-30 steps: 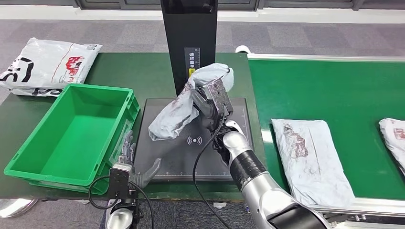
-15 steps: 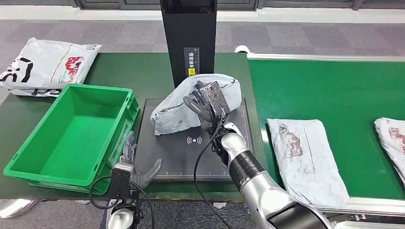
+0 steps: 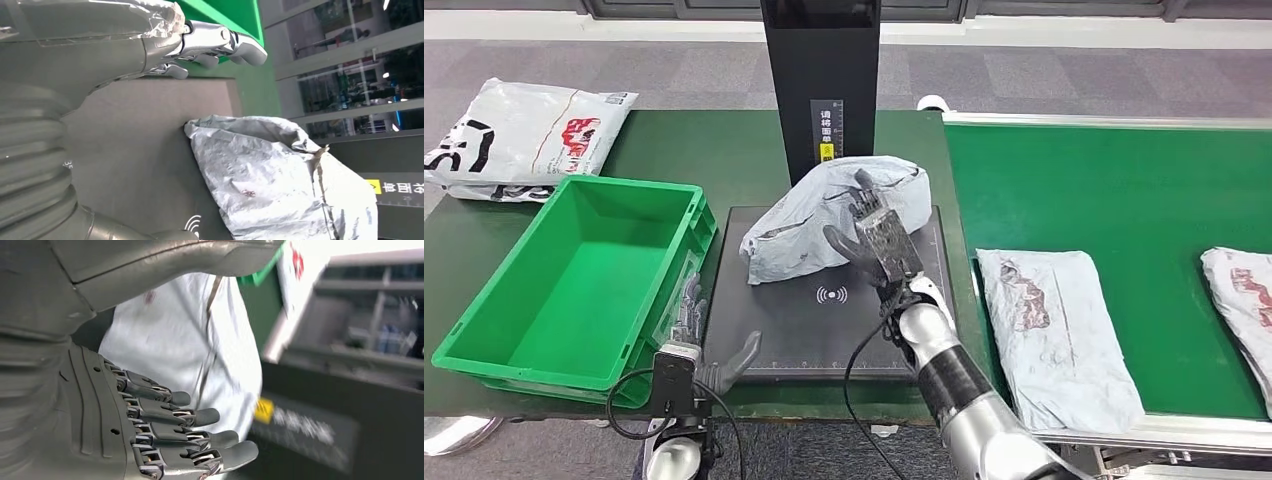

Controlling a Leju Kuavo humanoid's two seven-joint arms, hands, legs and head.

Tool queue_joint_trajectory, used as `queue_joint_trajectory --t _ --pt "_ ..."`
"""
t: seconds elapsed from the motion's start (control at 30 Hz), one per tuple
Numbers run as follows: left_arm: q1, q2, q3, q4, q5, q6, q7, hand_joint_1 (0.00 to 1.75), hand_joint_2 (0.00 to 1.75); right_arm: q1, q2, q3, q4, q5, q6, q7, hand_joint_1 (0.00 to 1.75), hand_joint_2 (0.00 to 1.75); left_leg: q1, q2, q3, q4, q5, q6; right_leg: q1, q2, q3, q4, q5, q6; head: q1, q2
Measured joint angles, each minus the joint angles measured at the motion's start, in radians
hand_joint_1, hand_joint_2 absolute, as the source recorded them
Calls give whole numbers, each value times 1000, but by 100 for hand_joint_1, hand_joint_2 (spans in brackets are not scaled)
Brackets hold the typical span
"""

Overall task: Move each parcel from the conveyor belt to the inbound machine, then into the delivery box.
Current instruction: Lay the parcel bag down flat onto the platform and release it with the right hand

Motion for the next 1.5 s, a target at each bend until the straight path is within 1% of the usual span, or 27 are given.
queue_joint_trajectory --t 0.07,0.13,0.2,0.27,0.33,0.4,0.43,0.47,0.53,0.57,0.67,0.77,0.8,0.83,0.87,0.93,1.0,1.07,1.1,1.13,1.27,1.33,1.43,1.5 --pt "14 0 5 -17 -8 -12 0 0 175 123 -22 0 -196 67 -36 2 0 175 0 -1 0 0 -1 0 0 -1 0 0 -1 -1 0 0" --pt "26 -1 10 -29 -14 -21 0 0 175 238 -42 0 -392 104 -54 8 0 175 0 -2 -1 0 -3 -1 0 -2 0 0 -3 -1 0 0" --pt "32 -2 13 -38 -17 -23 0 0 175 314 -58 0 -544 118 -57 18 0 175 0 -1 -1 0 -4 -1 0 -2 -1 0 -3 -2 0 0" --pt "34 -2 13 -43 -17 -24 -1 0 175 360 -68 -1 -645 124 -63 15 0 175 0 0 -1 0 -4 -2 0 -1 -1 0 -3 -2 0 0" --pt "34 -3 13 -48 -17 -24 0 0 175 409 -72 -9 -727 129 -107 -25 0 175 0 0 0 0 -4 -2 0 -2 -1 0 -4 -2 0 0" --pt "35 -3 13 -53 -22 -27 7 0 175 495 -73 -38 -841 88 -139 -81 0 175 0 -4 0 0 -4 -1 0 -5 0 -1 -6 -1 0 0" --pt "35 -3 15 -54 -25 -30 12 0 175 543 -73 -64 -900 50 -122 -105 0 175 0 -6 0 0 -4 -2 0 -6 1 -1 -7 -1 0 0" --pt "35 -3 17 -55 -29 -33 15 0 175 588 -73 -98 -952 14 -81 -125 0 175 0 -6 1 0 -4 -2 0 -7 2 0 -7 -1 0 0" --pt "35 -3 21 -55 -33 -36 18 0 175 652 -65 -178 -1015 -25 14 -160 0 175 0 -4 1 0 -5 -2 0 -5 2 0 -7 -1 0 0" --pt "35 -3 23 -55 -35 -37 18 0 175 675 -56 -221 -1035 -32 48 -172 0 175 0 -3 1 0 -6 -2 0 -4 2 0 -7 -1 0 0" --pt "35 -4 23 -55 -38 -40 18 0 175 723 -30 -327 -1071 -45 87 -184 0 175 0 -2 1 0 -6 -2 0 -4 2 0 -7 -1 0 0" --pt "35 -4 23 -55 -43 -36 19 0 175 746 -13 -384 -1091 -48 96 -187 0 175 0 -2 2 0 -6 -2 0 -4 2 0 -7 -1 0 0" --pt "35 -4 23 -55 -68 -13 22 0 175 750 -8 -399 -1095 -57 99 -178 0 175 0 -1 2 0 -6 -2 0 -4 2 0 -7 -2 0 0" --pt "35 -5 22 -56 -122 33 32 0 175 752 -3 -415 -1095 -72 107 -164 0 175 0 -1 3 0 -6 -2 0 -3 2 0 -6 -2 0 0" --pt "34 -6 20 -59 -205 101 50 0 175 753 1 -435 -1089 -89 121 -151 0 175 0 0 3 0 -6 -2 0 -3 2 0 -6 -2 0 0" --pt "31 -7 6 -68 -444 264 115 0 175 751 8 -485 -1064 -112 162 -141 0 175 0 0 3 0 -6 -2 0 -2 2 0 -6 -2 0 0" --pt "18 -8 -24 -70 -736 384 228 0 175 742 12 -525 -1028 -112 199 -141 0 175 0 0 3 0 -5 -2 0 -2 2 0 -6 -2 0 0" --pt "-17 -6 -61 -52 -1017 439 374 0 175 728 14 -540 -989 -102 216 -132 0 175 0 0 3 0 -5 -1 0 -2 3 0 -6 -1 0 0" --pt "-39 -5 -79 -39 -1117 449 433 0 175 722 14 -541 -972 -97 218 -127 0 175 0 0 3 0 -5 -1 0 -2 3 0 -5 -1 0 0" --pt "-59 -4 -92 -27 -1173 453 471 0 175 718 13 -541 -958 -93 219 -124 0 175 0 0 3 0 -5 -1 0 -2 3 0 -5 -1 0 0" --pt "-111 -3 -123 12 -1234 458 523 0 175 712 13 -542 -923 -88 220 -120 0 175 0 1 4 0 -4 -2 0 -1 3 0 -4 -1 0 0" --pt "-158 -3 -135 53 -1270 458 577 0 175 702 13 -542 -908 -82 223 -115 0 175 0 0 4 0 -4 -1 0 -1 3 0 -4 -1 0 0" --pt "-287 -9 -179 169 -1281 458 692 0 175 679 12 -542 -875 -71 232 -107 0 175 0 -2 2 0 -2 0 0 -5 4 0 -4 -1 0 0" --pt "-380 -16 -201 271 -1278 458 717 0 175 664 9 -542 -853 -67 236 -104 0 175 0 -4 2 0 -1 0 0 -6 5 0 -3 -1 0 0"
